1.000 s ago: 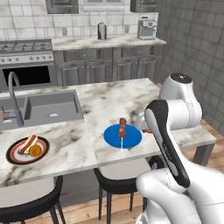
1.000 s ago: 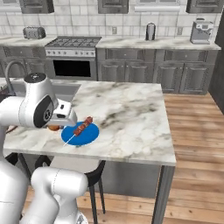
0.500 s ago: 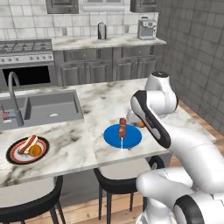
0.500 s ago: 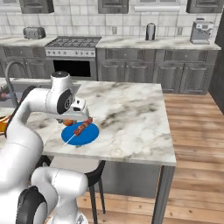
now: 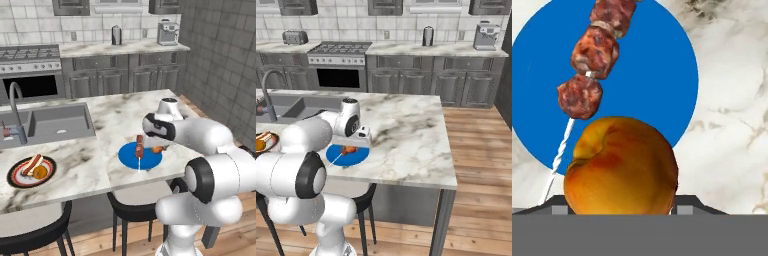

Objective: Pick up the orange and peach from the fridge and place one fruit on each plate on the dining counter.

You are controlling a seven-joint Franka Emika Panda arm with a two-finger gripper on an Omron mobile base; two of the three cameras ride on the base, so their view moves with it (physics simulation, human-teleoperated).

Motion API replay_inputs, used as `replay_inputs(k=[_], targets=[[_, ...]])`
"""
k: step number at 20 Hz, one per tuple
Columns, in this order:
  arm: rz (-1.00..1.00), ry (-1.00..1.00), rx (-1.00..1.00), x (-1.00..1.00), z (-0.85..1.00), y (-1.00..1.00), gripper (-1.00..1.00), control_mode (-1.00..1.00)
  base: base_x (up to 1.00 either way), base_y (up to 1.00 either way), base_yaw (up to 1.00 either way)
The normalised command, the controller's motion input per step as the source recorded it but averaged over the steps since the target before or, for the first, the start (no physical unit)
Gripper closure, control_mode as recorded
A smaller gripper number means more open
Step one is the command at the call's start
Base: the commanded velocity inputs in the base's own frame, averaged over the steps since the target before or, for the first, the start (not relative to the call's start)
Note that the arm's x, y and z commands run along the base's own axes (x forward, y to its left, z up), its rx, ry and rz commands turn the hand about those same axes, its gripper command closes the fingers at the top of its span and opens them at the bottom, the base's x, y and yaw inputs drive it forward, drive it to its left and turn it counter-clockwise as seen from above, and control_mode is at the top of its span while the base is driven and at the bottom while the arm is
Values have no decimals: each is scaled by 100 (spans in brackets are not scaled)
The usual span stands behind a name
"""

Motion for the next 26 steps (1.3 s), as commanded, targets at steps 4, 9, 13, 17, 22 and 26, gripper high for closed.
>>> replay_inputs(k=[4,9,13,17,22,26], targets=[[0,3,0,39,-26,-5,100,-100,0,0,0],[0,0,-4,46,0,0,100,-100,0,0,0],[-1,0,-2,5,-20,0,100,-100,0,0,0],[0,0,0,-9,-33,0,100,-100,0,0,0],[0,0,0,-8,-33,0,100,-100,0,0,0],[0,0,0,-6,-25,0,100,-100,0,0,0]])
